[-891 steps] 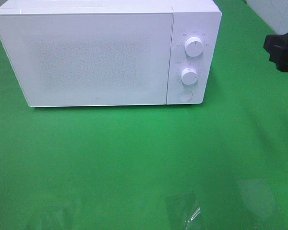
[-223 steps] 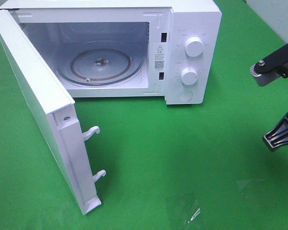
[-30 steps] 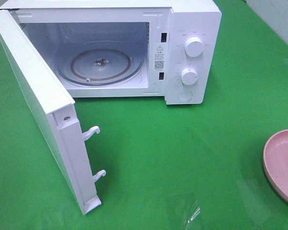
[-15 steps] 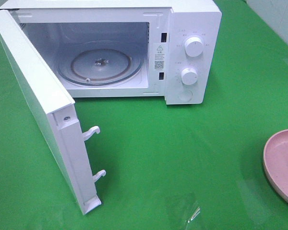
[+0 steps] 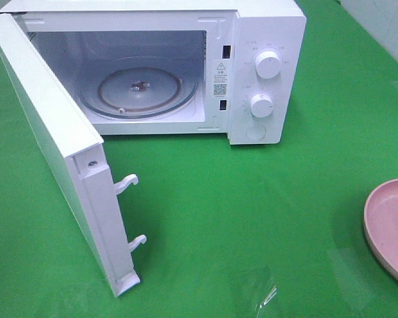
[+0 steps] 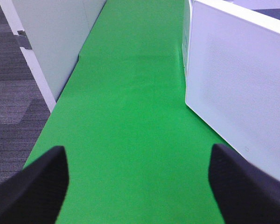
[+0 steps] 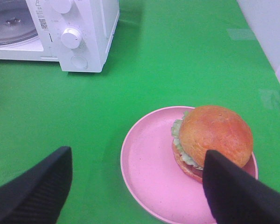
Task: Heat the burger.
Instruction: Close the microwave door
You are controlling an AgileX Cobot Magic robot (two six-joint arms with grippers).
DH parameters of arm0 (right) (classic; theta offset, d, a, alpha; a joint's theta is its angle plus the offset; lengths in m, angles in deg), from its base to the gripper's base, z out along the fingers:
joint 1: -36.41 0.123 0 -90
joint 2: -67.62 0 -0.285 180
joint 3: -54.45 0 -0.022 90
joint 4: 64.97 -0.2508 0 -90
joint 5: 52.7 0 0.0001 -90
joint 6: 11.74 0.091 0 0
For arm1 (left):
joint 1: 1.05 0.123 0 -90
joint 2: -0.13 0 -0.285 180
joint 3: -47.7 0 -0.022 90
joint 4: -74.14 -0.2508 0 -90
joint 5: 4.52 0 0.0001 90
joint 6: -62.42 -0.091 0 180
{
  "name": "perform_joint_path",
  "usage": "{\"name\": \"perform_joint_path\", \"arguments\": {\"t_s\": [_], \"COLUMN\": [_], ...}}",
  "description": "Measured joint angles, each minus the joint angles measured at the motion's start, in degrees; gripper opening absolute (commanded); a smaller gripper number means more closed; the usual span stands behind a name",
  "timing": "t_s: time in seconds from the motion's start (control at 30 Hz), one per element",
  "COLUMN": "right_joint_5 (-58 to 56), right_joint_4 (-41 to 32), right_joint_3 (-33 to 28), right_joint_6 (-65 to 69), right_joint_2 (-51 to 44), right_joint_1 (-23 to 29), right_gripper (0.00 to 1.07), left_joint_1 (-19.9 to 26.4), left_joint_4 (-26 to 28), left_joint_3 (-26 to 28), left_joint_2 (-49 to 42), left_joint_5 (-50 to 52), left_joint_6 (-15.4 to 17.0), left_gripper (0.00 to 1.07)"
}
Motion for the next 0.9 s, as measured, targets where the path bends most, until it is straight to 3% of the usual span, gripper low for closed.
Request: {"name": "perform_joint_path", "arguments": {"t_s": [0.03,0.1,0.13,0.17,0.2,0.23,0.3,0.4,0.6,0.7,0.77,0.8,0.9], "right_joint_5": [0.0,0.0,0.0,0.0,0.0,0.0,0.0,0.0,0.0,0.0,0.0,0.0,0.0], "right_joint_4": [0.0,0.0,0.0,0.0,0.0,0.0,0.0,0.0,0.0,0.0,0.0,0.0,0.0], "right_joint_3": [0.0,0.0,0.0,0.0,0.0,0.0,0.0,0.0,0.0,0.0,0.0,0.0,0.0], "right_joint_6": [0.0,0.0,0.0,0.0,0.0,0.0,0.0,0.0,0.0,0.0,0.0,0.0,0.0], "right_joint_2": [0.0,0.0,0.0,0.0,0.0,0.0,0.0,0.0,0.0,0.0,0.0,0.0,0.0], "right_joint_1": [0.0,0.0,0.0,0.0,0.0,0.0,0.0,0.0,0.0,0.0,0.0,0.0,0.0], "right_gripper": [0.76,0.76,0.76,0.76,0.76,0.76,0.76,0.76,0.76,0.76,0.76,0.76,0.76], "left_joint_1": [0.0,0.0,0.0,0.0,0.0,0.0,0.0,0.0,0.0,0.0,0.0,0.0,0.0], "left_joint_4": [0.0,-0.11,-0.11,-0.11,-0.11,-0.11,-0.11,-0.17,-0.17,-0.17,-0.17,-0.17,-0.17], "left_joint_3": [0.0,0.0,0.0,0.0,0.0,0.0,0.0,0.0,-1.72,-2.46,-6.59,-6.59,-11.12], "left_joint_2": [0.0,4.13,4.13,6.53,6.53,8.94,11.75,14.44,25.44,26.76,31.34,31.34,35.7], "left_joint_5": [0.0,4.47,4.47,7.39,7.39,10.14,13.35,16.33,34.03,36.55,51.62,51.62,65.49], "left_joint_6": [0.0,0.57,0.57,0.74,0.74,0.74,0.74,0.74,0.74,0.74,0.74,0.74,0.74], "left_gripper": [0.58,0.29,0.29,0.18,0.18,0.06,0.0,0.0,0.0,0.0,0.0,0.0,0.0]}}
